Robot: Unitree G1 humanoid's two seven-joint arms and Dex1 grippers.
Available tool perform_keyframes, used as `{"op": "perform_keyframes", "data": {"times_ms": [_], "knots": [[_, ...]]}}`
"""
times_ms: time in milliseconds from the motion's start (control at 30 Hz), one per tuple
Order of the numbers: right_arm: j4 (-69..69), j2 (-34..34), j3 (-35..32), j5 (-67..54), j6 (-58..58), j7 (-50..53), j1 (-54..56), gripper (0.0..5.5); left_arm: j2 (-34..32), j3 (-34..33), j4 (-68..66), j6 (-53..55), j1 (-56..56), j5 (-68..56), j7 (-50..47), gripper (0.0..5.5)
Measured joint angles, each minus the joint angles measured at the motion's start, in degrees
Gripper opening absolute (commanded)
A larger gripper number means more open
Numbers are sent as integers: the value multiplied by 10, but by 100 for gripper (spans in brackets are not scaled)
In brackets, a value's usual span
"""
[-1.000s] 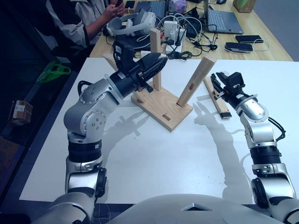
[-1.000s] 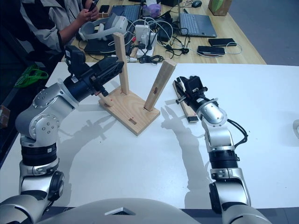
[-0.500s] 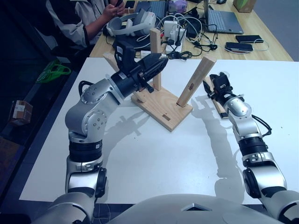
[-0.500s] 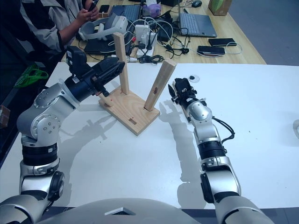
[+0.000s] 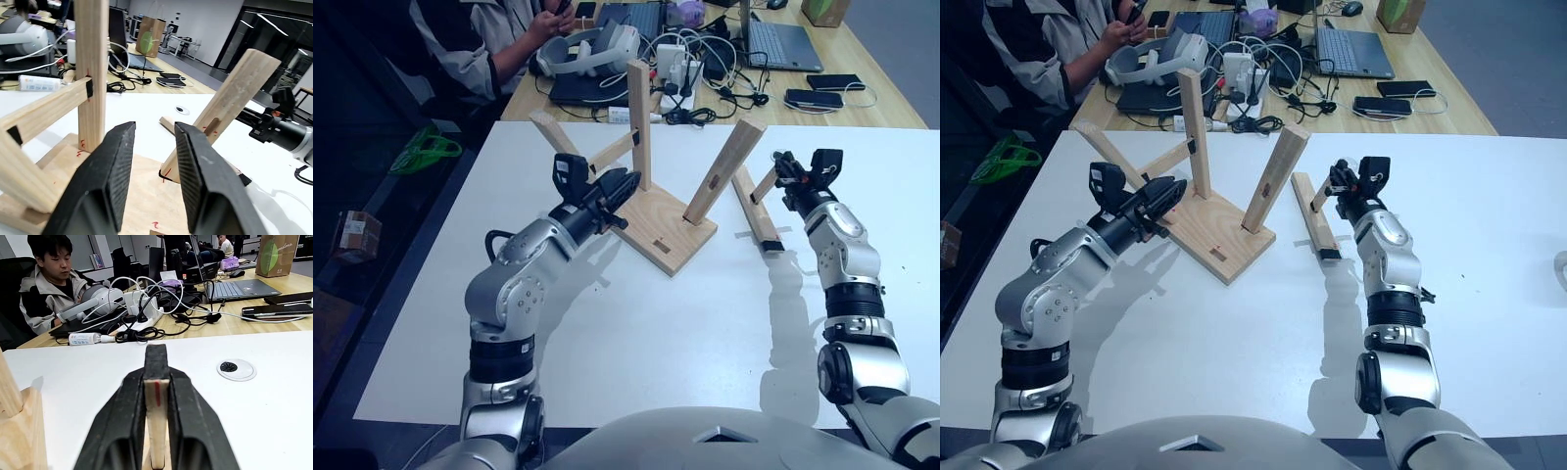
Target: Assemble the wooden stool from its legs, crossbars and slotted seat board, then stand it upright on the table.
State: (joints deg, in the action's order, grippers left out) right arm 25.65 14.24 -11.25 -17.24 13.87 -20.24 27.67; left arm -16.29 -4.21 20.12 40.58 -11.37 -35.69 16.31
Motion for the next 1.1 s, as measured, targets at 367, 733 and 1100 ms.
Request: {"op": "perform_keyframes", "data": {"times_ms": [367,733,1100], "knots": [[-5,19,114,100,-57,-20,-20,40,12,-22,-12,-1,-6,14,-31,143],[-109,38,33,39,26,-7,29,40,14,-31,-22,-2,-22,20,-30,143],[-7,25,60,73,-76,-6,-46,40,5,-40,-34,-2,-39,25,-16,143]]}}
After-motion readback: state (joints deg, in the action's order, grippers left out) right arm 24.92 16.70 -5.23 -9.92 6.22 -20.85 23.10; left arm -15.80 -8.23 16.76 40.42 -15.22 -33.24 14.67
